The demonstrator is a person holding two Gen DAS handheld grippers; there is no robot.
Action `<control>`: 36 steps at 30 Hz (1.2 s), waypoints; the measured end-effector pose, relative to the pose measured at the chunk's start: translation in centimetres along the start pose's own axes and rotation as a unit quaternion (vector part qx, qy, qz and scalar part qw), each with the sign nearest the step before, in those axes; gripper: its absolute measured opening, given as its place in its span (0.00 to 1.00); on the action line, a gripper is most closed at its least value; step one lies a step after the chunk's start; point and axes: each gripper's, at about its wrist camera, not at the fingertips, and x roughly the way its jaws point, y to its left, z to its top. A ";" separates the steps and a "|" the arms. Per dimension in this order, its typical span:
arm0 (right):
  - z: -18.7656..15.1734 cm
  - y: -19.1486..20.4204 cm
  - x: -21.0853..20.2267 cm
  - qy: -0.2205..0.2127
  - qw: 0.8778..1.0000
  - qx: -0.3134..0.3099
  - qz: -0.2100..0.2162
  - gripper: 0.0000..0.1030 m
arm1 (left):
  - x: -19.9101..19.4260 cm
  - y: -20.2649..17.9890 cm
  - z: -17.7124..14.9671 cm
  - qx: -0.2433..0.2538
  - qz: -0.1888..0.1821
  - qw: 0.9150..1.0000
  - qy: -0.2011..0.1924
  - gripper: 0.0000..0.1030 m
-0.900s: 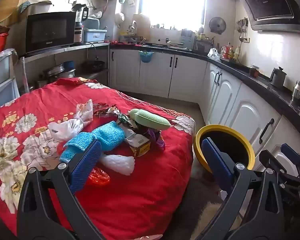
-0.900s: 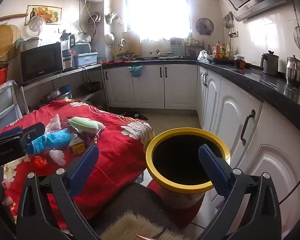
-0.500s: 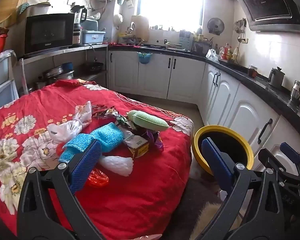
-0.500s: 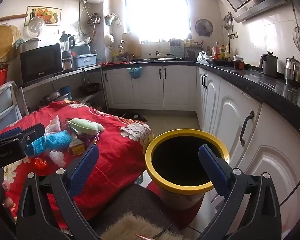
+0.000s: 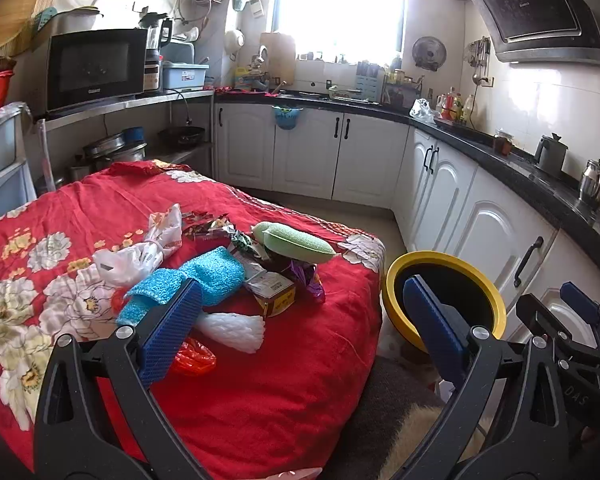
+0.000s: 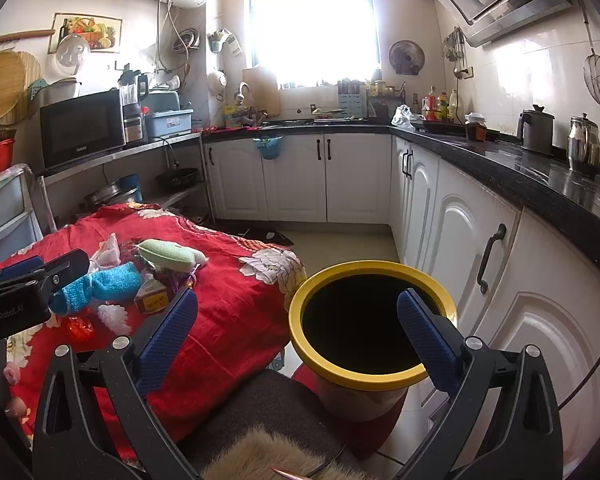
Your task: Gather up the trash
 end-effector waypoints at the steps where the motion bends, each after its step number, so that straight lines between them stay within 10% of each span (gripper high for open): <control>1: 0.0 0.0 0.0 0.000 1.000 0.000 0.000 0.94 | 0.0 0.0 0.0 0.000 0.000 1.000 0.000 0.90; 36: 0.6 0.0 -0.2 -0.001 1.000 -0.003 0.001 0.94 | -0.1 -0.1 0.0 0.001 -0.001 1.000 -0.001 0.90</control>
